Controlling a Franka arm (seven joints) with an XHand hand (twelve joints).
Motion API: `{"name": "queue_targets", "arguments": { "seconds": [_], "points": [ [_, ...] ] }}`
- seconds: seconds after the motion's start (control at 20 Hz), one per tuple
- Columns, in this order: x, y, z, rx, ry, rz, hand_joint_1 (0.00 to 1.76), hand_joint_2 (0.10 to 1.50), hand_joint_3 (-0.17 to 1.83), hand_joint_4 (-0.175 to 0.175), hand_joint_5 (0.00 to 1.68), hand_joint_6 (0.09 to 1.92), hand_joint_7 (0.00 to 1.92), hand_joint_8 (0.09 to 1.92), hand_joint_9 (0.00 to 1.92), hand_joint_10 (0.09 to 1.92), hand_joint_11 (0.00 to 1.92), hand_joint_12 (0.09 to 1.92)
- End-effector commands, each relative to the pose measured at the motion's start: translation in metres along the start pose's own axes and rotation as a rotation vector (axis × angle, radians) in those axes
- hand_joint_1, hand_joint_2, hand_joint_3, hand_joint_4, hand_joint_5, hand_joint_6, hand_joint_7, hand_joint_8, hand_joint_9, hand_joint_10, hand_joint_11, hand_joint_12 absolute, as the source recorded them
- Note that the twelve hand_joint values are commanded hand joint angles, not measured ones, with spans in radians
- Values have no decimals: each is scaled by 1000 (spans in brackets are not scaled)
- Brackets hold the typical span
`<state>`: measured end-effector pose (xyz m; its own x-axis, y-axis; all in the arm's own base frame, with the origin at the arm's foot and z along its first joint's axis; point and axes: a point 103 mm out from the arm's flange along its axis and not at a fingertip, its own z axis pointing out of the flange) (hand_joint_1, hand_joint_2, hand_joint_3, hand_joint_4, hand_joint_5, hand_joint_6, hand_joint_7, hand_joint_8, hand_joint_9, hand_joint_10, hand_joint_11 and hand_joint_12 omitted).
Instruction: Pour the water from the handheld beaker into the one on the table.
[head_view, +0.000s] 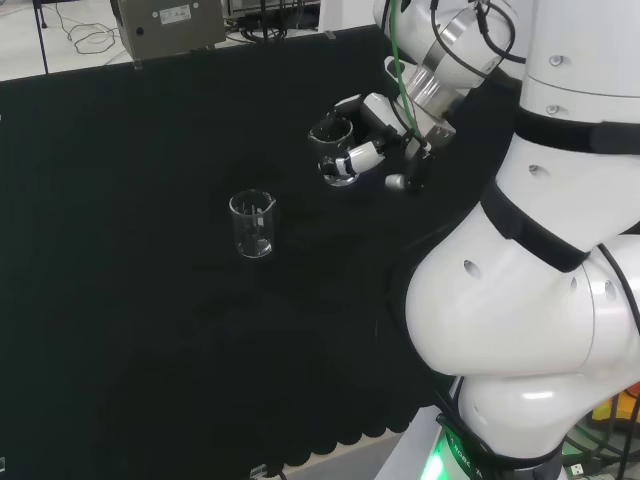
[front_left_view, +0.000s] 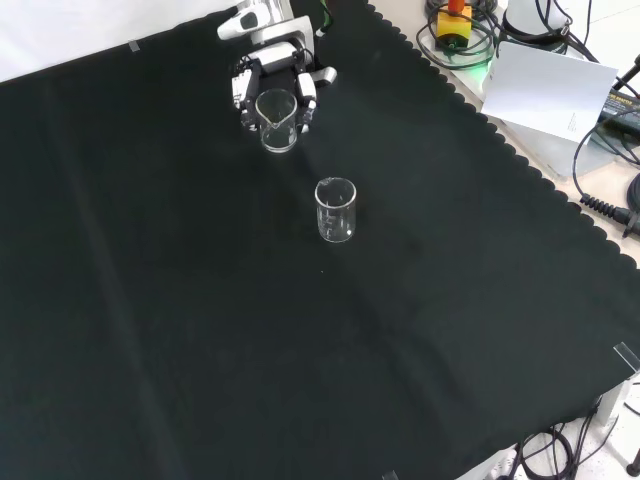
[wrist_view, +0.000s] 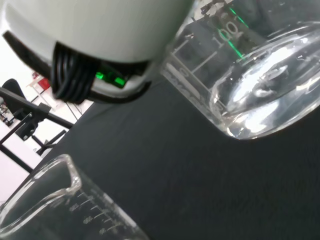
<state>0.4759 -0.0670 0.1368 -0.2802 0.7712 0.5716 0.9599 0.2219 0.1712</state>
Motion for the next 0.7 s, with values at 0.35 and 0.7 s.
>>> {"name": "queue_targets", "arguments": {
  "seconds": [0.35, 0.7],
  "points": [
    [45, -8, -2, 201, -113, -40, 1451, 478, 853, -175, 1259, 599, 1438, 512, 1587, 348, 1246, 688],
    [71, -4, 6, 316, -258, -28, 1451, 473, 861, -175, 1263, 589, 1439, 509, 1590, 357, 1248, 689]
  ]
}}
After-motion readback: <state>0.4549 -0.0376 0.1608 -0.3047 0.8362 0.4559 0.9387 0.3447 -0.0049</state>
